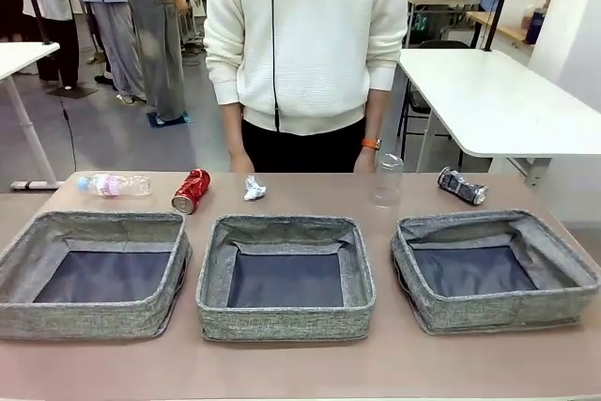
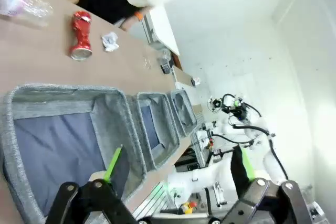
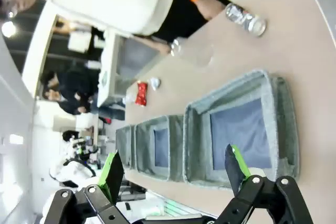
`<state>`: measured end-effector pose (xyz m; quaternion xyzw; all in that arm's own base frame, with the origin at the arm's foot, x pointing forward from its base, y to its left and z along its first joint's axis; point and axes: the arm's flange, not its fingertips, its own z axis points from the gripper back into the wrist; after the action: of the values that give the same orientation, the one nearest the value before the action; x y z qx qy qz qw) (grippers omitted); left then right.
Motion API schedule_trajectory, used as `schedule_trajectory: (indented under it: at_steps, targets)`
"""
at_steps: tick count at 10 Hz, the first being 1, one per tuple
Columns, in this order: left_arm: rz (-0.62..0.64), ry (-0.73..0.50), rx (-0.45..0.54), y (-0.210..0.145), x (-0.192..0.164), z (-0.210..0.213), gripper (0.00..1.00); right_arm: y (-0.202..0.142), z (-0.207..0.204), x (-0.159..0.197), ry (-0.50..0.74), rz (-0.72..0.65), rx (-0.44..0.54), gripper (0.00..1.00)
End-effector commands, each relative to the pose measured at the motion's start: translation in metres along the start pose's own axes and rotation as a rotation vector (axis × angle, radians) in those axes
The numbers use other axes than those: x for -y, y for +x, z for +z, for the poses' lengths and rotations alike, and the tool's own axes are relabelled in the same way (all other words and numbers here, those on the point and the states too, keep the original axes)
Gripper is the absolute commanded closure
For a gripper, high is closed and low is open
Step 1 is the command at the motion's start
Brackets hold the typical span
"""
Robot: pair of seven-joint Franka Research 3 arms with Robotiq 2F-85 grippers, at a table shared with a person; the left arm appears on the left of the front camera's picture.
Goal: Sort the waste into the appropriate baskets.
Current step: Pick up the waste item pointed out by the person.
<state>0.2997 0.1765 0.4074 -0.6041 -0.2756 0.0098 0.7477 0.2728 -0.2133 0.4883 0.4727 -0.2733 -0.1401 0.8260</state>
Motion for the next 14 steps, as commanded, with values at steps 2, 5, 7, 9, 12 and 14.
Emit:
schedule_trajectory:
  at_steps: [2,5,7,9,12,14]
  targets:
    - [-0.132,-0.003,-0.074,-0.0029,0.0252,0.0008,0.00,-0.0087,-0.0328,-0.0402,-0.028,0.158,-0.101,0.00]
    - [-0.132,-0.003,-0.074,-0.0029,0.0252,0.0008,0.00,-0.0087,-0.0328,-0.0402,-0.028,0.158,-0.101,0.00]
    - [-0.132,-0.003,-0.074,-0.0029,0.0252,0.0008,0.00,-0.0087,-0.0328,-0.0402,-0.028,0.158,-0.101,0.00]
    - [-0.132,-0.003,-0.074,-0.0029,0.0252,0.0008,0.00,-0.0087,-0.0328,-0.0402,-0.028,0.158,-0.101,0.00]
    - [-0.132,-0.003,-0.074,-0.0029,0.0252,0.0008,0.00,-0.0087,-0.0328,-0.0402,-0.028,0.158,-0.101,0.00]
    - [-0.132,-0.003,-0.074,-0.0029,0.0252,0.0008,0.00,-0.0087,-0.0328,-0.0402,-0.028,0.158,-0.101,0.00]
